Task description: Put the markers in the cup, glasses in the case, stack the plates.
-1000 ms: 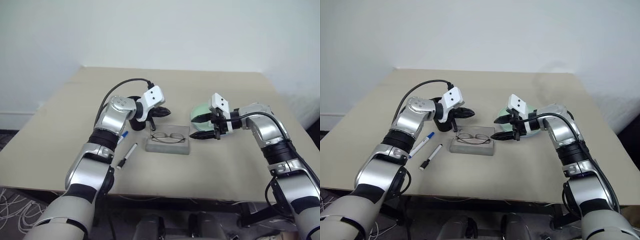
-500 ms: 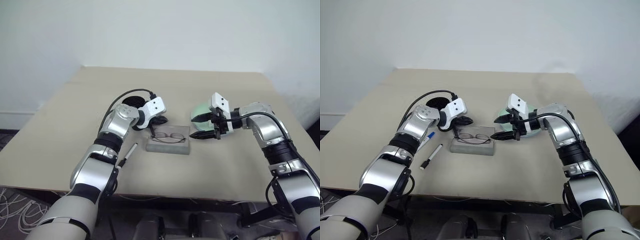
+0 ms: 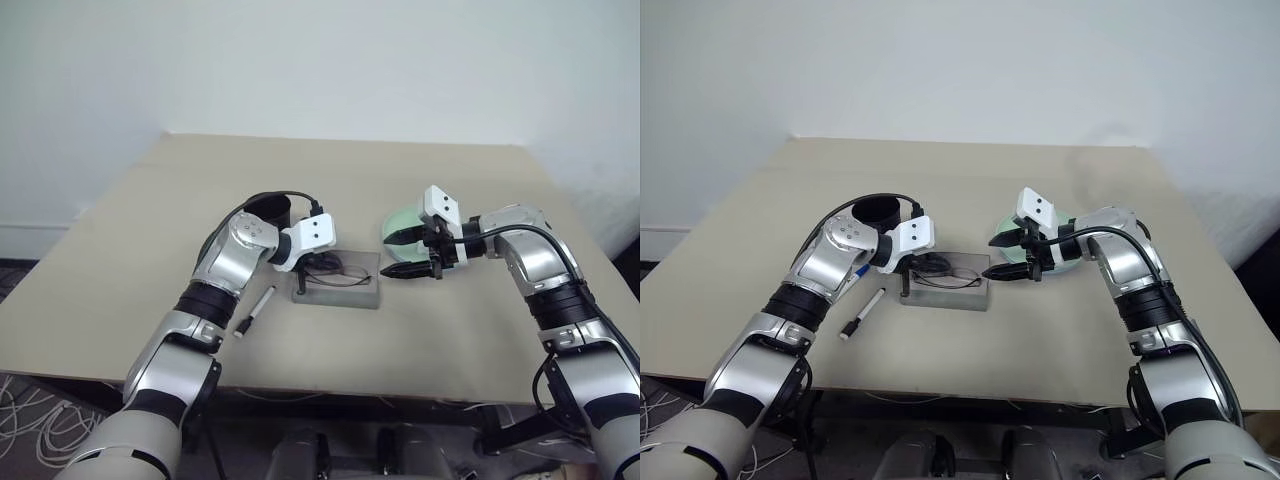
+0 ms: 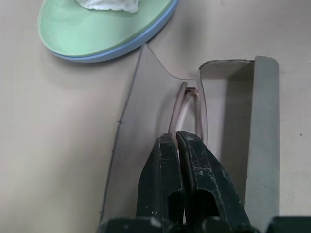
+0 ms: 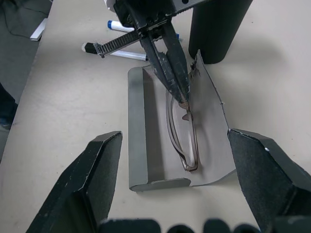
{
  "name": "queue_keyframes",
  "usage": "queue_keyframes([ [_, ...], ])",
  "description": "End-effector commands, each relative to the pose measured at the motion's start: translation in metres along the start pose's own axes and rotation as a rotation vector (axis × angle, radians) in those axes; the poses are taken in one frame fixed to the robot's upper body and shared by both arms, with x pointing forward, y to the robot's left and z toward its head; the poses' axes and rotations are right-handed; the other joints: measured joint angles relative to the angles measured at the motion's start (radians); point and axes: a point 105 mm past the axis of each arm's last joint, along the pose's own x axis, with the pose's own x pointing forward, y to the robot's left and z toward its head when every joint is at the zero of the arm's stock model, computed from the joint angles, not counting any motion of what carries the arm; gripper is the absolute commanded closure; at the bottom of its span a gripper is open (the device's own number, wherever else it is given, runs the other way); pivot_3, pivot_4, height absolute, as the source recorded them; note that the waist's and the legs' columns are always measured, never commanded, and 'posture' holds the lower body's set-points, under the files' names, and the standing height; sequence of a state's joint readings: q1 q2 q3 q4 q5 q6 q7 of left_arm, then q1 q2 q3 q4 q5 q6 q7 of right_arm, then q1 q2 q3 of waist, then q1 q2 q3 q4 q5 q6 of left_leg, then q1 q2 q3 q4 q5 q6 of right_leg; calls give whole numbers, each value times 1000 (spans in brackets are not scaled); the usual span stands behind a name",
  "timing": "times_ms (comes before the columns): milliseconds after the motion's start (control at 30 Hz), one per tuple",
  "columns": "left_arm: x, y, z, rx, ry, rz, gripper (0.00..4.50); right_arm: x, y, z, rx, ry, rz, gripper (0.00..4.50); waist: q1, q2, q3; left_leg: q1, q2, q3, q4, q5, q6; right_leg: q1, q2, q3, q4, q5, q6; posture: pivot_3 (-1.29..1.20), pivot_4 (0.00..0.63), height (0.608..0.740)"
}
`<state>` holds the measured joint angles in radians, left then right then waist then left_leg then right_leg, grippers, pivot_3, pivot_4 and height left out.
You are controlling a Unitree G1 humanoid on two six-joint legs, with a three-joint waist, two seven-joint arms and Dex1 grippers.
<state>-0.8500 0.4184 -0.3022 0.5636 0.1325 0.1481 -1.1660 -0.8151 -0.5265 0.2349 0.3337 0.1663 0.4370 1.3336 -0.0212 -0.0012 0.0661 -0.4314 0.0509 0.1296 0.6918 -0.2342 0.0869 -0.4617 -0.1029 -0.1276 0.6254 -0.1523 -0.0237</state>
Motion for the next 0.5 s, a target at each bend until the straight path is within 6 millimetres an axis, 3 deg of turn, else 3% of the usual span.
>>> queue_keyframes([
  [33, -13, 34, 27, -9, -85, 161, 4481, -3, -1, 16, -53, -32, -3, 734, 2, 0, 0, 0, 0, 0, 0, 0, 0, 0, 0, 0, 0, 0, 0, 0, 0, 727],
  [233, -1, 59, 3, -85, 14, 351, 4481, -3, 0, 18, -55, -36, -1, 734, 2, 0, 0, 0, 0, 0, 0, 0, 0, 1, 0, 0, 0, 0, 0, 0, 0, 727],
  [500, 13, 53, -13, -88, 67, 340, 4481, -8, -2, 17, -61, -26, -18, 734, -1, 0, 0, 0, 0, 0, 0, 0, 0, 0, 0, 0, 1, 0, 0, 0, 0, 727],
])
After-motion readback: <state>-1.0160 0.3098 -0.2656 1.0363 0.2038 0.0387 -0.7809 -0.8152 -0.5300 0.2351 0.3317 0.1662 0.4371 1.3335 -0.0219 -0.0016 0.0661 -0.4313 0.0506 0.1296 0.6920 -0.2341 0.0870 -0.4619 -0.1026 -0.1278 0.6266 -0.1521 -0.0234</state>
